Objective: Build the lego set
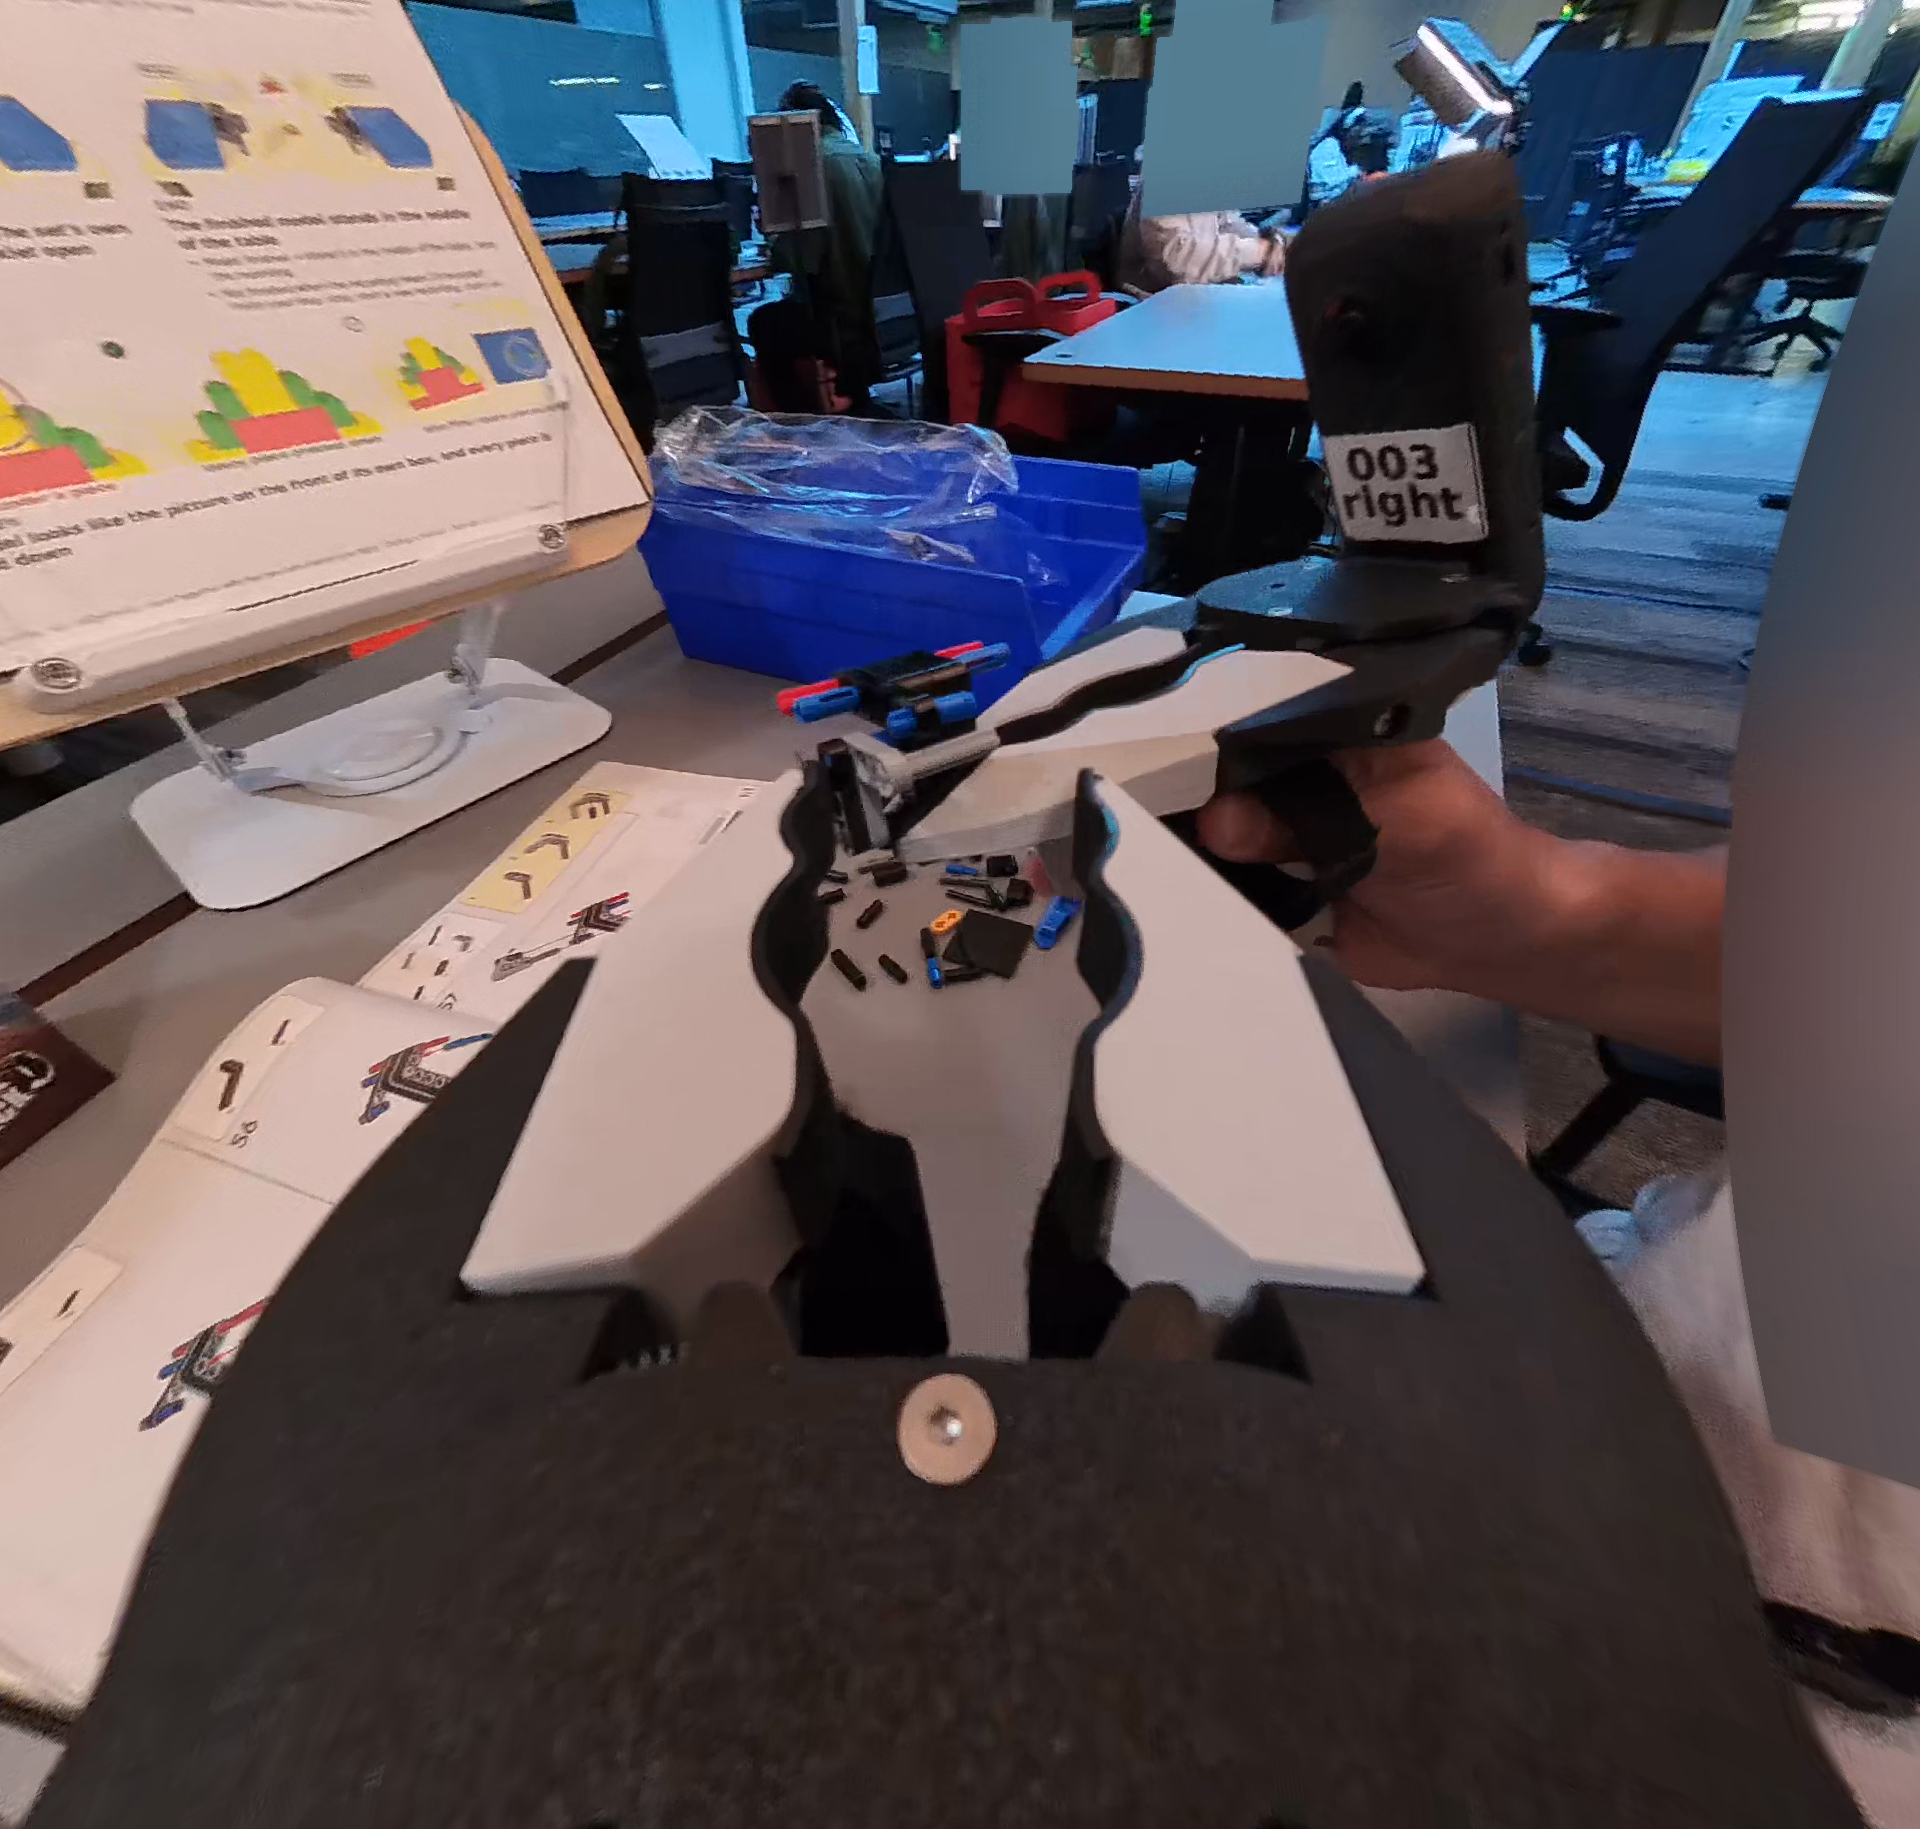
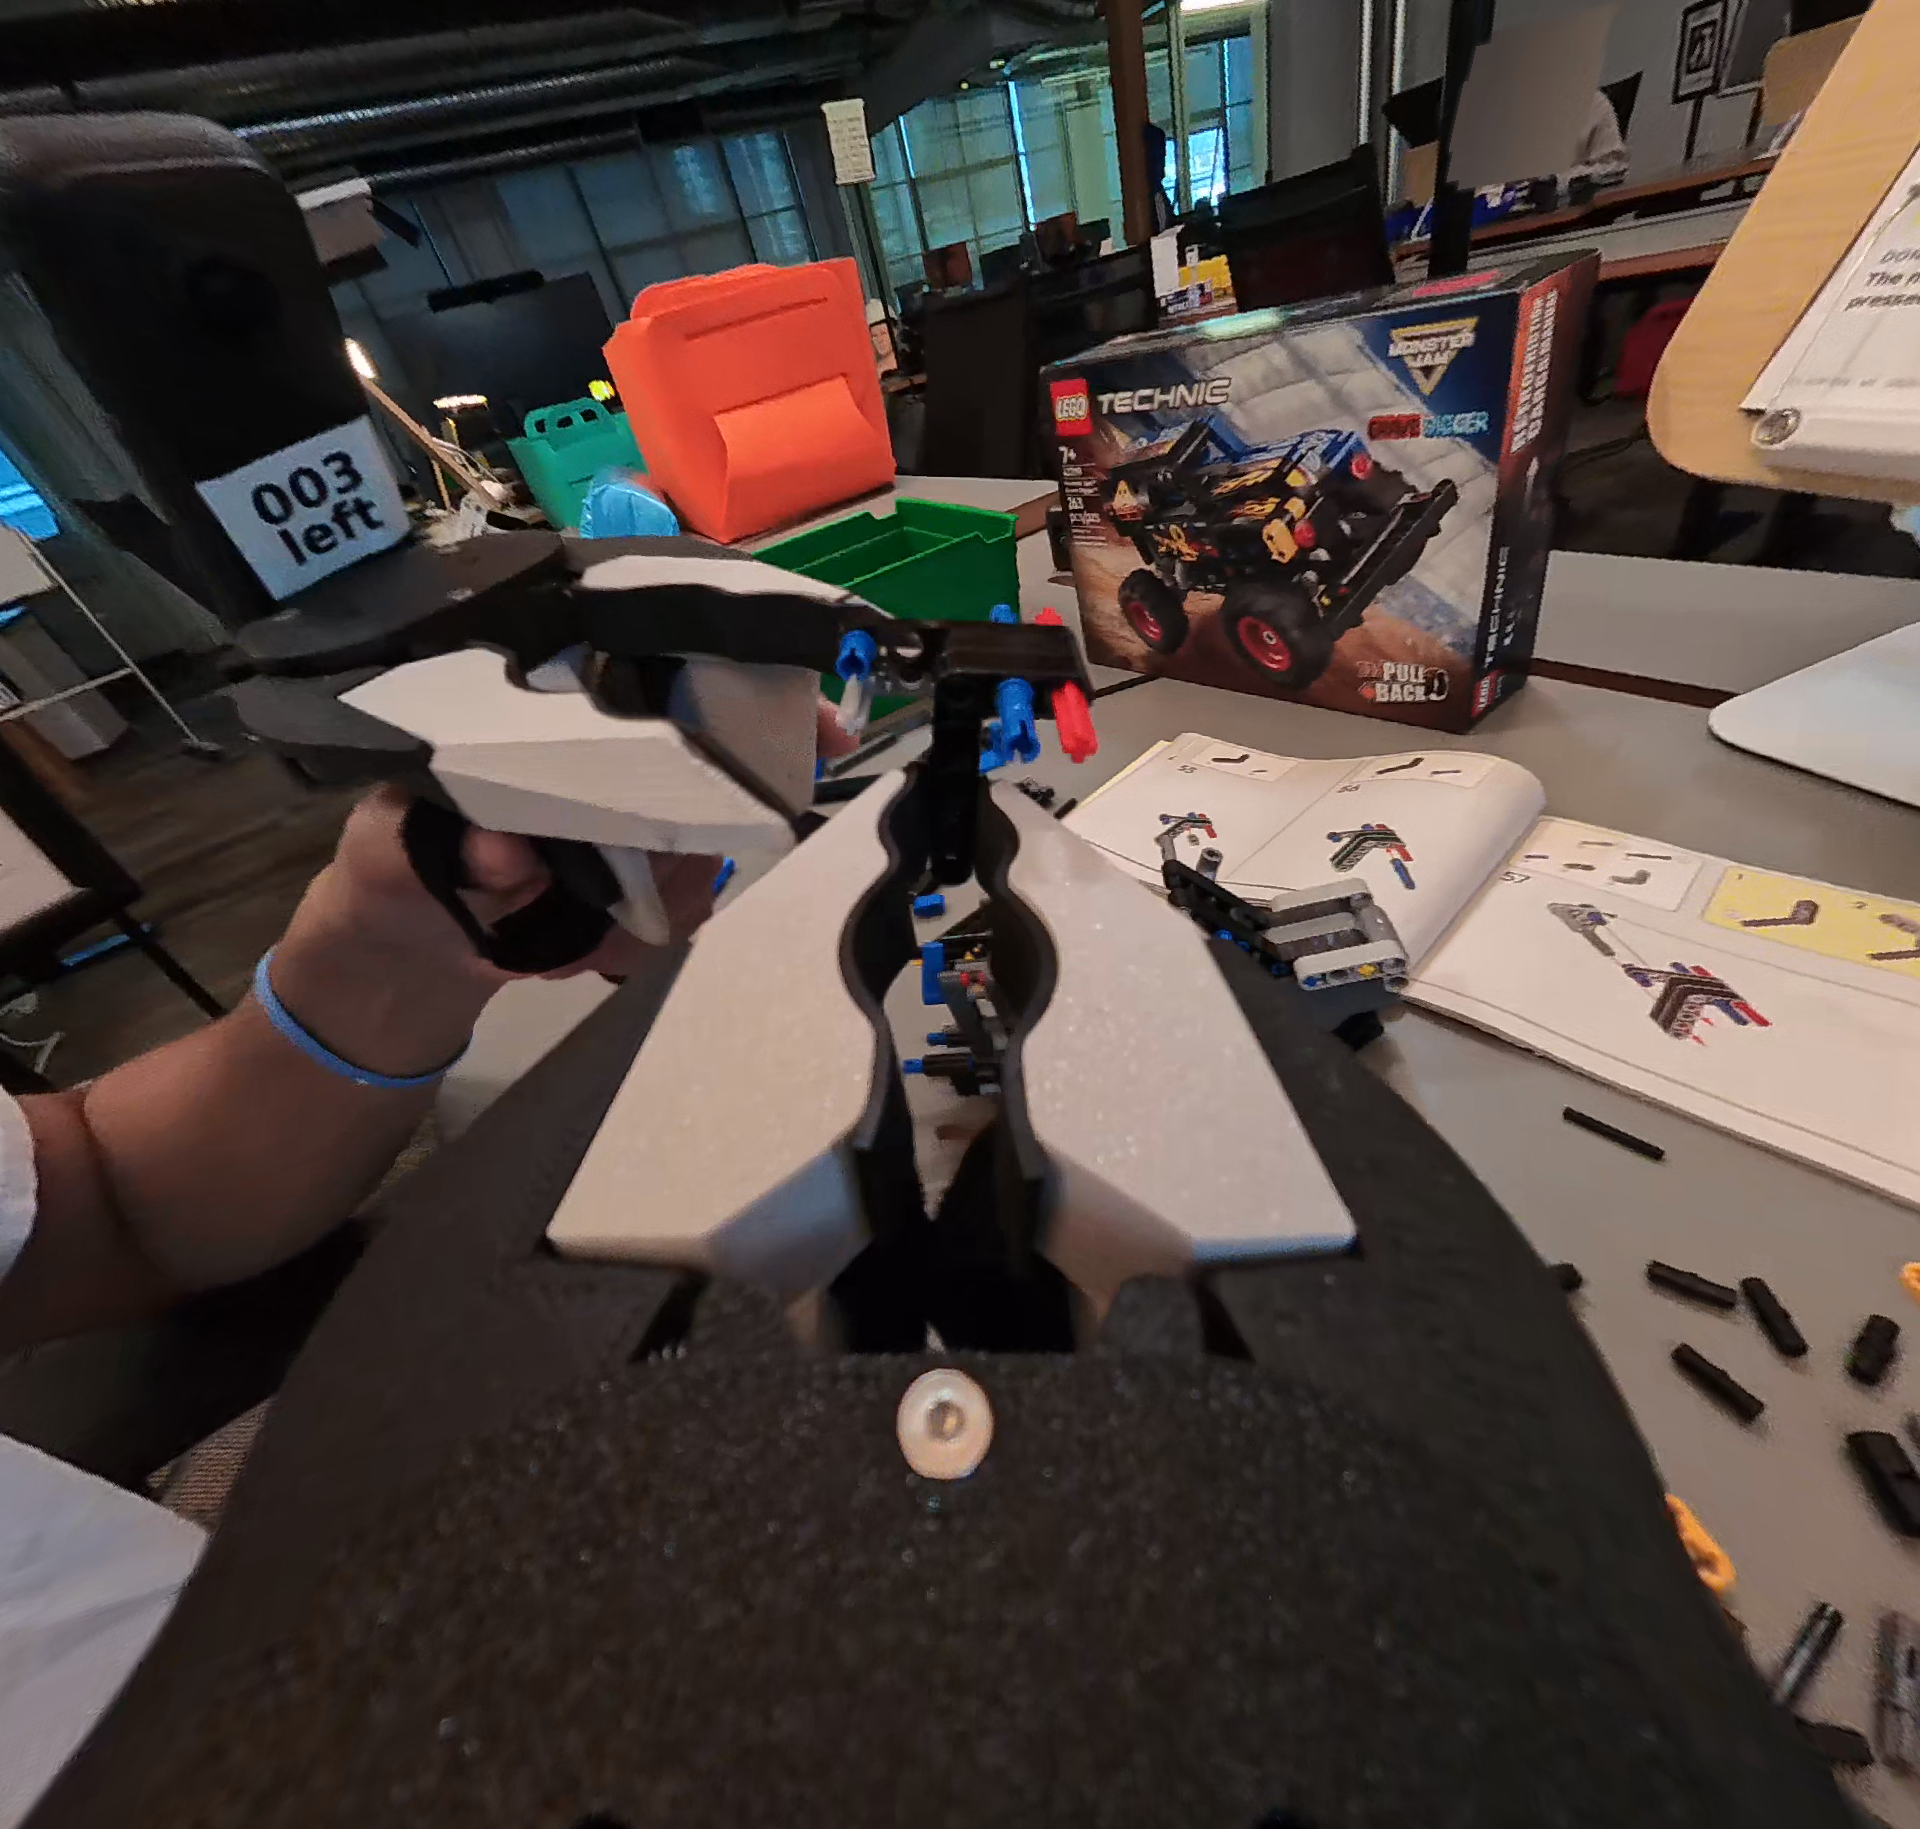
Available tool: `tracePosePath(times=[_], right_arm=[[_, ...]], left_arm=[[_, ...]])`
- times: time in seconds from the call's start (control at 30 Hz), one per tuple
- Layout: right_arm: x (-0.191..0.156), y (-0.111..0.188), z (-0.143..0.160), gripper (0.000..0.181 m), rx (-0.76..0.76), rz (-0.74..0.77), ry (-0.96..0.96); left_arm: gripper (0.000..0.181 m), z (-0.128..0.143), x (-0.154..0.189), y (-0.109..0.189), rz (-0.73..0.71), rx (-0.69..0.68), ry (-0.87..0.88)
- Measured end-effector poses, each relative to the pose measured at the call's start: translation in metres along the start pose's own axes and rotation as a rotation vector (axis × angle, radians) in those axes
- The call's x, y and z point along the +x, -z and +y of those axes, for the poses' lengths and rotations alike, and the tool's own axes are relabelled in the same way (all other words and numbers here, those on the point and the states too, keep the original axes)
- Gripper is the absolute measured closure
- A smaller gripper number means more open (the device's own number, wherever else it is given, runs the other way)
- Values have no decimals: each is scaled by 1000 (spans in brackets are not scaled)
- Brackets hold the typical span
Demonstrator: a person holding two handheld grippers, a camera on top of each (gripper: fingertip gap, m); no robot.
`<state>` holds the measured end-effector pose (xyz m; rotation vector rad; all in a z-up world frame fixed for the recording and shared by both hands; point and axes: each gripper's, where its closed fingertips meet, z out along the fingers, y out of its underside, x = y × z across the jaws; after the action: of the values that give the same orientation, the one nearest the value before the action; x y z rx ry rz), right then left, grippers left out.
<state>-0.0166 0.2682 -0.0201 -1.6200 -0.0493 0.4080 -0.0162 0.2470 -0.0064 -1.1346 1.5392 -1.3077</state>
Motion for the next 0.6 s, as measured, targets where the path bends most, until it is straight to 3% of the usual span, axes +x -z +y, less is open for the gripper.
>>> tracePosePath(times=[0.1,0.37,0.6], right_arm=[[6,1,2,175,-28,76,105],[21,3,5,175,-142,291,489],[18,3,3,174,-139,361,657]], left_arm=[[130,4,2,-2,-12,-34,-21],[132,12,0,-6,10,-85,78],[123,20,-9,3,-25,-178,76]])
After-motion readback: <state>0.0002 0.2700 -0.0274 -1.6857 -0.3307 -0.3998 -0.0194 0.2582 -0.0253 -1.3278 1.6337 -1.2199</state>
